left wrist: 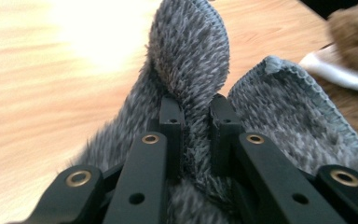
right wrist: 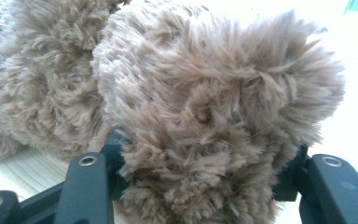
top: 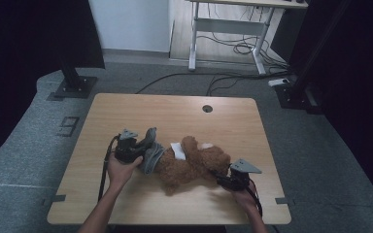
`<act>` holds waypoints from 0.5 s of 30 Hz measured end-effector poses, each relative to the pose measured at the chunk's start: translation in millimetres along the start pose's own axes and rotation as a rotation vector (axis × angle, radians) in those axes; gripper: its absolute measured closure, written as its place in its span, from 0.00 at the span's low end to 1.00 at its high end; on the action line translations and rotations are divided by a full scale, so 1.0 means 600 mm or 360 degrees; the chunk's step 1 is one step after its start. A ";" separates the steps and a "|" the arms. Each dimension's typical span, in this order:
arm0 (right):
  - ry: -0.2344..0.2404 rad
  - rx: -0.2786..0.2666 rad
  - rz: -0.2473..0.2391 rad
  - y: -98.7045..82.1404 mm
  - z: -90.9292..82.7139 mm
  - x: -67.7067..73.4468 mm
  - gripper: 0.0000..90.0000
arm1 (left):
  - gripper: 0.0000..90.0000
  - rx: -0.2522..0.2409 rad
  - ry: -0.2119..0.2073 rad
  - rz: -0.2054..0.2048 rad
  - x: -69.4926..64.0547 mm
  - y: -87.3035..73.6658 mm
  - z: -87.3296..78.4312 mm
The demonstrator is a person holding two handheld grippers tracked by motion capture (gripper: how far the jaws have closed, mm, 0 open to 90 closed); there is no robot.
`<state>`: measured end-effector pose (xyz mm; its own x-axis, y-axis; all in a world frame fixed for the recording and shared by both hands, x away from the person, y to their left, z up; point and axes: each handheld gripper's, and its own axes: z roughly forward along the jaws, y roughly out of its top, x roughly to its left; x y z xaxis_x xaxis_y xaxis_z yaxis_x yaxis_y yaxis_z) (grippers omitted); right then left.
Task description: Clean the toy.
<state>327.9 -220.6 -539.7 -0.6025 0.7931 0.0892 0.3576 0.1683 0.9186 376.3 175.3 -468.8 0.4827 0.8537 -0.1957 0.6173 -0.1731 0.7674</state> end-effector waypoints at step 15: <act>-0.0015 -0.0020 -0.0065 -0.008 -0.005 0.006 0.47 | 0.86 0.0064 -0.0327 -0.0073 -0.042 -0.004 0.025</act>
<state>321.8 -220.1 -542.9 -0.6097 0.7912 0.0479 0.3240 0.1936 0.9260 372.1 147.0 -474.6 0.5676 0.7437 -0.3532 0.6637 -0.1595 0.7308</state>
